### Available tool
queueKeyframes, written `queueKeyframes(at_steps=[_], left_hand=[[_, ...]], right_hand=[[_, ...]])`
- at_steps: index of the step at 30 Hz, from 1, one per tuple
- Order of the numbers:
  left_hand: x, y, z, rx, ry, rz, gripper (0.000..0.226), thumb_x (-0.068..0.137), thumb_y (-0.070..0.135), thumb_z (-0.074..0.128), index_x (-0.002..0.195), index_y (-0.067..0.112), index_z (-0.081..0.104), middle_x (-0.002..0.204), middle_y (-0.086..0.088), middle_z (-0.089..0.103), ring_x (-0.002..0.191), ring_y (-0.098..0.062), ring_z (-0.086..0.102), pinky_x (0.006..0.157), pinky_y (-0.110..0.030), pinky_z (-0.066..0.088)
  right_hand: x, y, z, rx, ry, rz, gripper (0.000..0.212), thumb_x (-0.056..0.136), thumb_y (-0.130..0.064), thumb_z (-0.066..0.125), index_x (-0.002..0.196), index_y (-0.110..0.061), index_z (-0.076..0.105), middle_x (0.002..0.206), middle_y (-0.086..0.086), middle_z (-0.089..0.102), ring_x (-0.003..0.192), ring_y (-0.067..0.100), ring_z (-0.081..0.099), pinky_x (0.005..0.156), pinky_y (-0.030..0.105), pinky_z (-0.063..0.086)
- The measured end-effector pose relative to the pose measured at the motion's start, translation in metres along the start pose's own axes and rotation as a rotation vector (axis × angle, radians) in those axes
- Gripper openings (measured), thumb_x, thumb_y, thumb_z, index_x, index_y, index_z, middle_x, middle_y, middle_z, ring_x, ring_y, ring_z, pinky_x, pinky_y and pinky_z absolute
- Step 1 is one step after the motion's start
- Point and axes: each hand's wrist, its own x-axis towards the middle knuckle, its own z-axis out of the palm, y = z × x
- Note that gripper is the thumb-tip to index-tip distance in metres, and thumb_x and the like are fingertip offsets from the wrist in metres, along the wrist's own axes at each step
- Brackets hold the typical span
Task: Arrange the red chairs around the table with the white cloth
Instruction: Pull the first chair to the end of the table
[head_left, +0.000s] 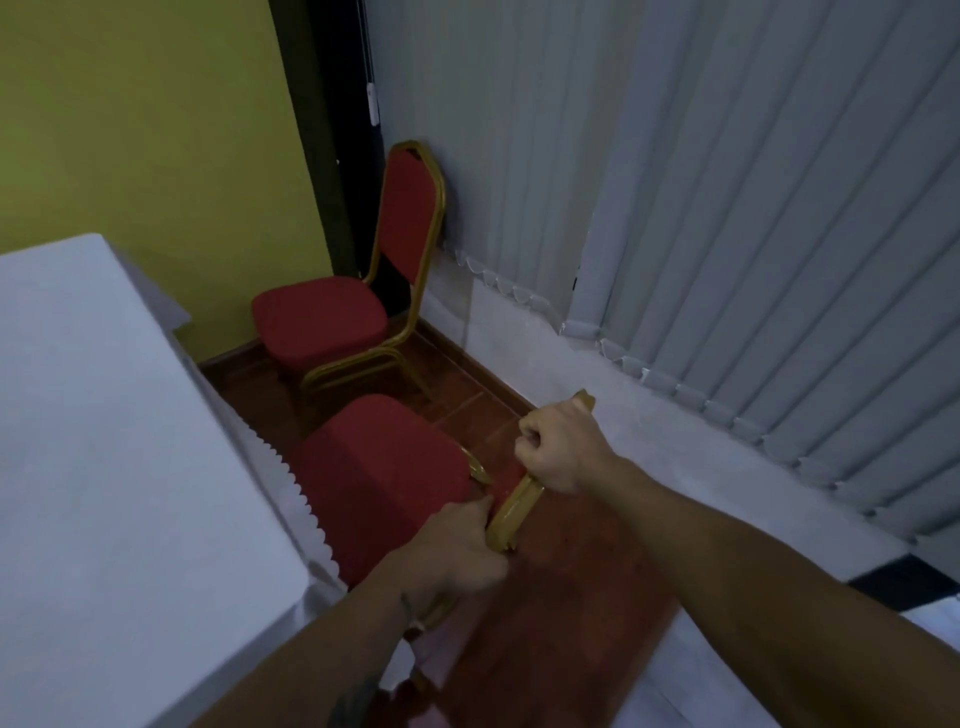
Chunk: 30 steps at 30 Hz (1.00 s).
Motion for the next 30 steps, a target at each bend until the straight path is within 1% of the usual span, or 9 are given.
queueKeyframes(at_steps=[3,7,9,13,15,17,20,25,30], left_hand=[[0.003,-0.008,-0.012,0.014,0.012,-0.036,0.066,0.065,0.036,0.06,0.13,0.024,0.058,0.118,-0.013,0.069,0.111,-0.036,0.065,0.082,-0.035,0.052],[0.003,-0.021,-0.028,-0.022,0.058,-0.045,0.037,0.069,0.026,0.066,0.105,0.026,0.064,0.092,-0.003,0.067,0.097,-0.031,0.069,0.069,-0.029,0.048],[0.002,-0.027,-0.035,-0.004,0.078,-0.062,0.044,0.067,0.026,0.067,0.111,0.026,0.065,0.096,-0.005,0.069,0.095,-0.03,0.069,0.07,-0.031,0.05],[0.0,-0.036,-0.04,0.035,0.12,-0.081,0.053,0.069,0.026,0.067,0.122,0.025,0.064,0.078,0.003,0.062,0.076,-0.024,0.067,0.063,-0.031,0.052],[-0.002,-0.039,-0.038,0.028,0.103,-0.097,0.062,0.071,0.028,0.068,0.132,0.027,0.059,0.082,0.005,0.063,0.072,-0.016,0.065,0.061,-0.027,0.051],[-0.005,-0.041,-0.035,0.037,0.058,-0.097,0.066,0.072,0.028,0.069,0.136,0.028,0.056,0.089,0.003,0.069,0.076,-0.015,0.068,0.066,-0.03,0.057],[0.001,-0.038,-0.028,0.047,0.108,-0.133,0.072,0.067,0.031,0.067,0.138,0.035,0.055,0.1,0.003,0.073,0.085,-0.016,0.07,0.079,-0.036,0.061],[0.005,-0.023,-0.014,0.007,0.21,-0.258,0.073,0.065,0.028,0.064,0.136,0.042,0.056,0.102,0.011,0.072,0.087,-0.009,0.067,0.071,-0.021,0.051],[0.003,-0.003,-0.003,-0.059,0.372,-0.471,0.053,0.07,0.018,0.06,0.12,0.031,0.068,0.096,0.009,0.069,0.087,-0.012,0.064,0.075,-0.024,0.049]], right_hand=[[0.014,-0.011,0.001,0.0,-0.04,0.007,0.033,0.076,-0.033,0.044,0.049,-0.019,0.031,0.047,-0.003,0.035,0.049,0.017,0.035,0.073,0.032,0.022],[0.035,-0.027,0.006,-0.001,-0.051,-0.036,0.033,0.076,-0.032,0.046,0.049,-0.018,0.033,0.045,-0.002,0.035,0.048,0.02,0.036,0.07,0.031,0.023],[0.042,-0.033,0.009,0.035,-0.042,-0.091,0.036,0.078,-0.032,0.047,0.049,-0.019,0.032,0.044,-0.003,0.034,0.046,0.019,0.035,0.068,0.032,0.026],[0.046,-0.033,0.014,0.201,0.005,-0.185,0.041,0.085,-0.036,0.051,0.054,-0.02,0.031,0.046,-0.005,0.034,0.046,0.018,0.038,0.061,0.03,0.026],[0.048,-0.022,0.017,0.278,-0.057,-0.281,0.039,0.09,-0.041,0.053,0.058,-0.02,0.041,0.051,-0.004,0.045,0.05,0.015,0.045,0.057,0.029,0.03],[0.046,-0.009,0.014,0.322,-0.162,-0.379,0.033,0.093,-0.043,0.056,0.067,-0.023,0.053,0.061,-0.004,0.057,0.059,0.015,0.056,0.056,0.039,0.042],[0.054,0.014,-0.001,0.347,-0.39,-0.571,0.021,0.094,-0.045,0.061,0.085,-0.026,0.062,0.081,-0.008,0.064,0.078,0.013,0.062,0.07,0.042,0.051],[0.083,0.044,-0.007,-0.016,-0.649,-0.83,0.052,0.077,-0.066,0.065,0.119,-0.037,0.055,0.108,-0.015,0.058,0.101,0.009,0.056,0.09,0.035,0.045],[0.106,0.042,-0.005,-0.172,-0.603,-0.992,0.024,0.08,-0.044,0.071,0.099,-0.031,0.065,0.089,-0.012,0.069,0.084,0.015,0.067,0.069,0.034,0.048]])
